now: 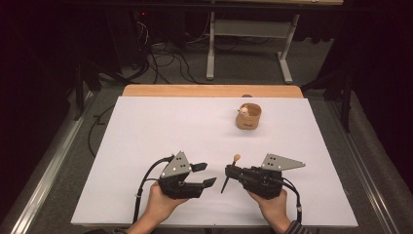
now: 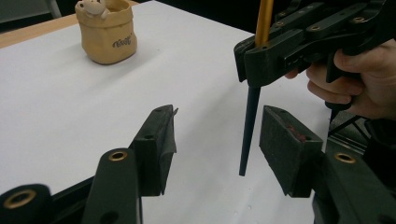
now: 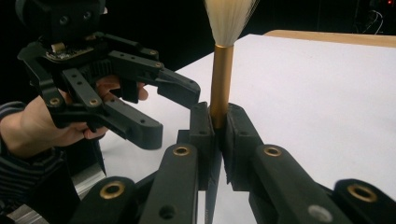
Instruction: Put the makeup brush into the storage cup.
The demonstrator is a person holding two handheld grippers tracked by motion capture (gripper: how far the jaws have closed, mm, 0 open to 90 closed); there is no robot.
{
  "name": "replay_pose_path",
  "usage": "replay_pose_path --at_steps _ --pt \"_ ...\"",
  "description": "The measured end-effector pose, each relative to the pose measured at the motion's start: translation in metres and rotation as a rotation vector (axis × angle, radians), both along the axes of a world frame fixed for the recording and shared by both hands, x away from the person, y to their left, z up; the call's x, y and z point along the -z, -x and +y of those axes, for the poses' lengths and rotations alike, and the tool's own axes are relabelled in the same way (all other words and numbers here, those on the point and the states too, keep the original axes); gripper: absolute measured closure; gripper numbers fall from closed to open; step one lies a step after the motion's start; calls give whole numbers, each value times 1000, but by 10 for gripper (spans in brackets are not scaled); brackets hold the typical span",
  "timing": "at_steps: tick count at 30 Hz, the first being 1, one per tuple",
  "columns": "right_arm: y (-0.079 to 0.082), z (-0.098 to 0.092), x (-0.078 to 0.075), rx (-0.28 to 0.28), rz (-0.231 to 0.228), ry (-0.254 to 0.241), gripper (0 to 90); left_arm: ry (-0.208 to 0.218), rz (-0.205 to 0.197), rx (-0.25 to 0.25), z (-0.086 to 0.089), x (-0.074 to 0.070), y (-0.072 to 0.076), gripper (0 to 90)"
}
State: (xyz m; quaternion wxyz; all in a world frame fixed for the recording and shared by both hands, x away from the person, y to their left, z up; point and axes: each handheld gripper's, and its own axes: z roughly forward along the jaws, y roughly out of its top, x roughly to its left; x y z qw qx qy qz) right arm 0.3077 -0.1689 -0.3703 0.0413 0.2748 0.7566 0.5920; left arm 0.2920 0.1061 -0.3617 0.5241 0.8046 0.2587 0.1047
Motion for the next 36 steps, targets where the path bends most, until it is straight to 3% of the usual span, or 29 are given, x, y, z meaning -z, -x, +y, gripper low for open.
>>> replay_pose_path --at_steps 10,20,36 --pt "0 -2 -1 5 -8 -3 855 6 -3 -24 16 -7 2 453" --pt "0 -2 -1 5 -5 2 855 -8 32 -52 33 -10 -1 397" --pt "-1 -3 -2 -7 -1 -3 855 -6 5 -135 63 -16 3 284"
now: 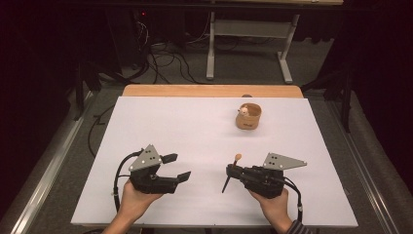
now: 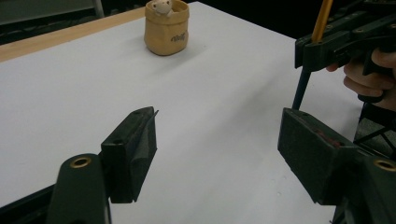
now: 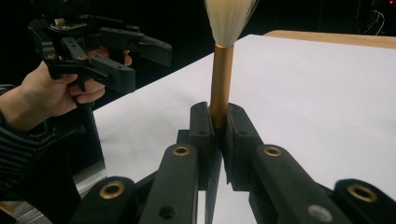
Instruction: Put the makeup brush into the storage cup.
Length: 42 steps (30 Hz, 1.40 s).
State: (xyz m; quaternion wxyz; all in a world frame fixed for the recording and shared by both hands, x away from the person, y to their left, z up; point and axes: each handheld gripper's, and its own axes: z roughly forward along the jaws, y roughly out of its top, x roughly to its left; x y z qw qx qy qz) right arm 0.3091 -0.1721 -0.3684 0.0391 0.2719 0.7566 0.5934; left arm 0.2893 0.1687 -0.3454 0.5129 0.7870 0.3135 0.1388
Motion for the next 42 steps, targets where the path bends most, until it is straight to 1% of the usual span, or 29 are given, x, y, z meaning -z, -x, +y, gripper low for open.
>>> replay_pose_path --at_steps 2,3,4,7,9,10,15,16,17,22,23,26,27,28,35,38,42 --pt "0 0 0 0 -2 2 855 12 -5 -13 6 -1 1 276" --pt "0 0 0 0 -2 2 855 12 -5 -13 6 -1 1 275" --pt "0 0 0 -1 0 5 855 7 -8 -24 9 -1 2 275" --pt "-1 0 -1 -1 -9 15 855 -5 -11 -37 12 0 3 276" --pt "-1 -1 -1 0 -10 18 855 -5 -10 -39 13 1 4 276" --pt "-1 -1 -1 0 -10 19 855 2 -10 -48 16 1 4 275" --pt "-1 -1 -1 -2 -10 21 855 10 -14 -72 23 2 3 275" --pt "-2 -1 -1 -2 -9 22 854 17 -15 -92 28 3 3 276" --pt "-2 -1 -1 -2 -9 22 854 17 -15 -92 28 3 3 276" --pt "-2 -2 -1 1 -4 26 855 24 -18 -140 40 8 5 277" --pt "-2 -2 -1 1 -4 26 855 24 -18 -140 40 8 5 277" --pt "-3 -3 -1 1 -5 30 855 39 -15 -165 49 11 6 277" --pt "-3 -3 -1 1 -5 30 855 39 -15 -165 49 11 6 277" --pt "-3 -3 -1 2 -5 31 854 49 -11 -175 51 13 6 277" --pt "-3 -3 -1 3 -5 39 855 53 -6 -195 58 18 5 277" --pt "-3 -4 -1 5 -3 39 855 66 -3 -207 60 21 5 277" --pt "-4 -4 -1 6 -6 43 854 69 -5 -224 63 24 4 277"
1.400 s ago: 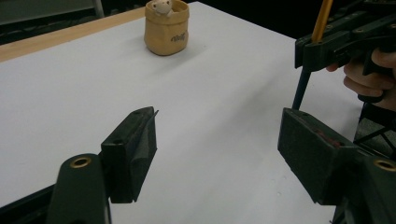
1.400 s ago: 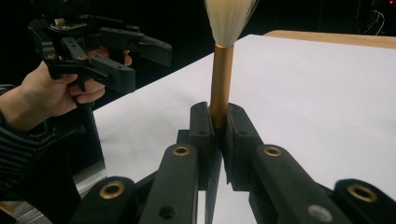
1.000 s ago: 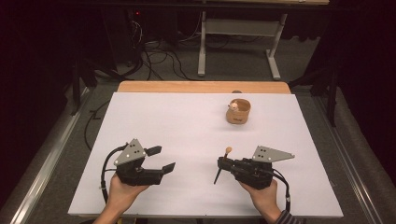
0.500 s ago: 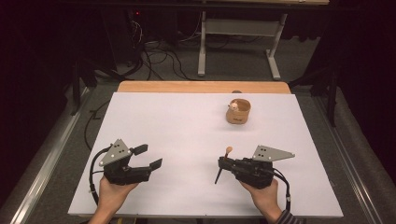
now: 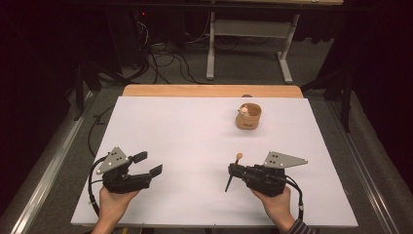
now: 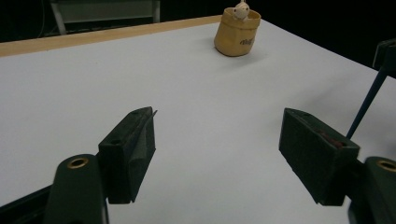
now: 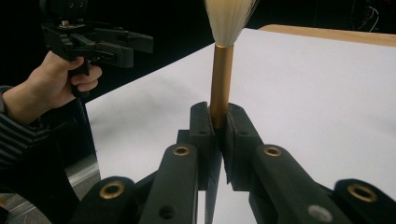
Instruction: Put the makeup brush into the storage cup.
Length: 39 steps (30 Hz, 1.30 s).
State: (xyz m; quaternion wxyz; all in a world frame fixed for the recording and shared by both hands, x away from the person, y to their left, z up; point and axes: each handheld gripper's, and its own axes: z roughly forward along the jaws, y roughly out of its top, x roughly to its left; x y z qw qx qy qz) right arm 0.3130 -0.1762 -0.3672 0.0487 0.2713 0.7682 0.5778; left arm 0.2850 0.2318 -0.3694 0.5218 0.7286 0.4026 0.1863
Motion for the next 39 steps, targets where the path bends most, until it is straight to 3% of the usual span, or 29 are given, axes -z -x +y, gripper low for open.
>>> replay_pose_path --at_steps 4,15,19,24,30,39 --pt "0 -1 0 2 4 2 855 5 -5 -20 2 5 -1 276" --pt "0 -5 -2 5 2 19 854 -32 -31 -59 4 21 1 281" --pt "0 -6 -4 5 1 31 854 -23 -47 -79 8 20 2 281" --pt "-2 -9 -5 17 -1 57 854 12 -32 -87 13 24 2 282" --pt "-6 -17 -6 36 9 89 853 -11 -20 -91 9 28 1 286" --pt "-12 -28 -10 62 5 101 853 -8 -10 -94 9 30 0 284"
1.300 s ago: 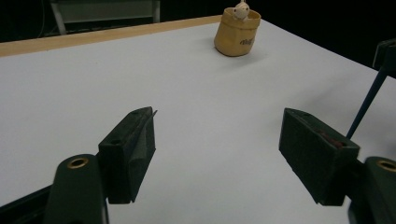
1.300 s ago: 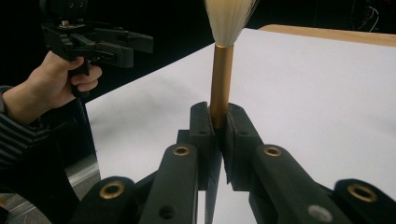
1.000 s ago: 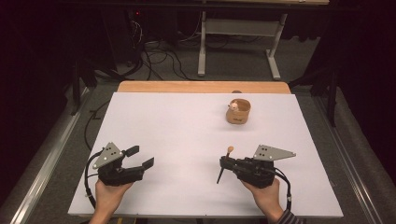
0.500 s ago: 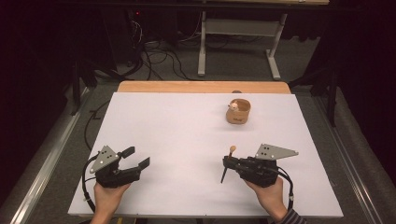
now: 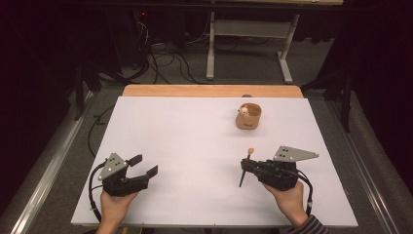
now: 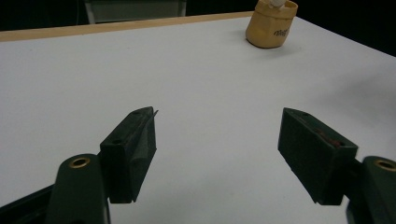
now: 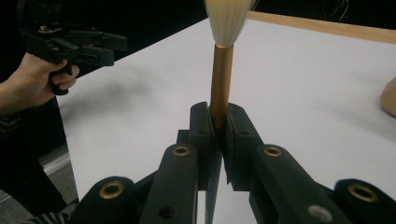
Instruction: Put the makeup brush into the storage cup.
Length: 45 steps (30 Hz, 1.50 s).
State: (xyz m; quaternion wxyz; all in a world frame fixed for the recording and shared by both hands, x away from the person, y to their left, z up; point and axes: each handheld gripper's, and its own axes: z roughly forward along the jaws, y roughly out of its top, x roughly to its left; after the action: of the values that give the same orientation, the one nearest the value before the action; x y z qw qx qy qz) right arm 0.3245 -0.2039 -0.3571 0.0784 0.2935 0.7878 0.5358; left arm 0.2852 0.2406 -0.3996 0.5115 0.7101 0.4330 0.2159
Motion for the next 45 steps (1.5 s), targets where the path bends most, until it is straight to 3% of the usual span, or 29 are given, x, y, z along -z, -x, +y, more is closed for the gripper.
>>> replay_pose_path --at_steps 32,37,45 --pt "-29 -17 -30 74 -39 93 853 0 2 1 1 1 -1 278" --pt "-36 -16 -34 91 -57 127 854 1 1 3 1 1 -1 277" --pt "-46 -19 -38 118 -60 124 854 -3 -1 5 0 1 -1 277"
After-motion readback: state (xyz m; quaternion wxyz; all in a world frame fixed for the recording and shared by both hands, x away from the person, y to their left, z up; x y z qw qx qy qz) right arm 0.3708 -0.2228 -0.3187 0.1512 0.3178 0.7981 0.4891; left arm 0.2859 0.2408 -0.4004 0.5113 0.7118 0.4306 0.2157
